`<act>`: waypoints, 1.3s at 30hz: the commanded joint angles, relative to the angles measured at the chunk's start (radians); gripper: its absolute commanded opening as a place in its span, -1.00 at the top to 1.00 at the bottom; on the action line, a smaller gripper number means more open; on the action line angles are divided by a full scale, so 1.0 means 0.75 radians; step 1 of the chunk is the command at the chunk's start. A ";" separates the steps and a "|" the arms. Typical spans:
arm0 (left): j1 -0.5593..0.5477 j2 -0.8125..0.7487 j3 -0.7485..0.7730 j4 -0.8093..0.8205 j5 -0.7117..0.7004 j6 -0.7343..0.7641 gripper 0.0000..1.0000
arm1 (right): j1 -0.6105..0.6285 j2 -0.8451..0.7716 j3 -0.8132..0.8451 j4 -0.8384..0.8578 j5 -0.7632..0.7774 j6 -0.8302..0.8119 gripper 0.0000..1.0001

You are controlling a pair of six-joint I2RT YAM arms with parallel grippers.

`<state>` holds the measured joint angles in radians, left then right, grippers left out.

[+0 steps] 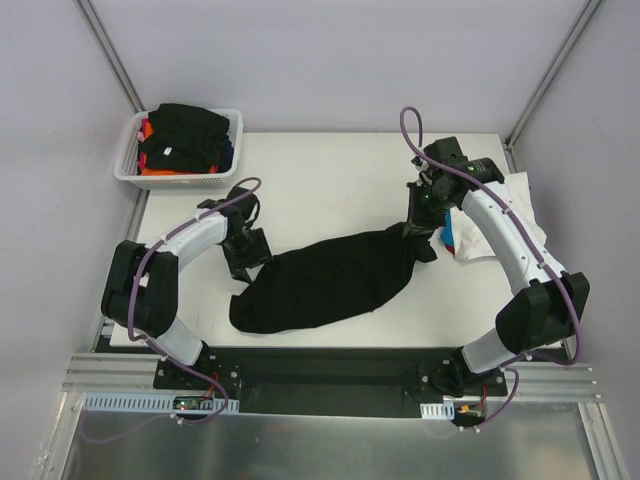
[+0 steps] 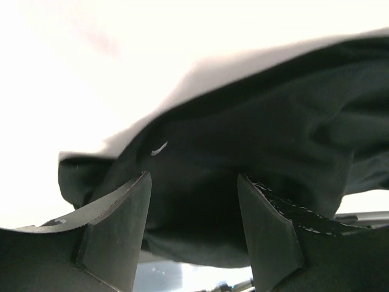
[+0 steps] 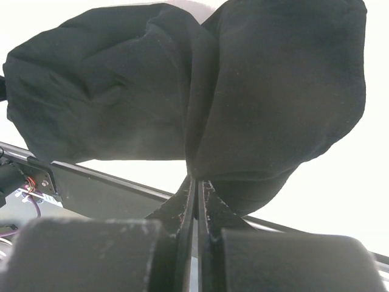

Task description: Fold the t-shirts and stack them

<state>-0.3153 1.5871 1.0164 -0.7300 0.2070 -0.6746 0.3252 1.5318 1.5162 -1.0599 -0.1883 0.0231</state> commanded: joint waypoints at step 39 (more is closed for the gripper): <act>0.173 0.313 0.979 0.020 0.100 0.102 1.00 | 0.035 0.058 0.018 0.012 -0.054 -0.008 0.98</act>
<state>-0.2264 1.6436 1.7786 -0.6231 0.2035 -0.6079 0.3416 1.5726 1.5009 -1.0512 -0.2073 0.0219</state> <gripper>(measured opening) 0.012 0.019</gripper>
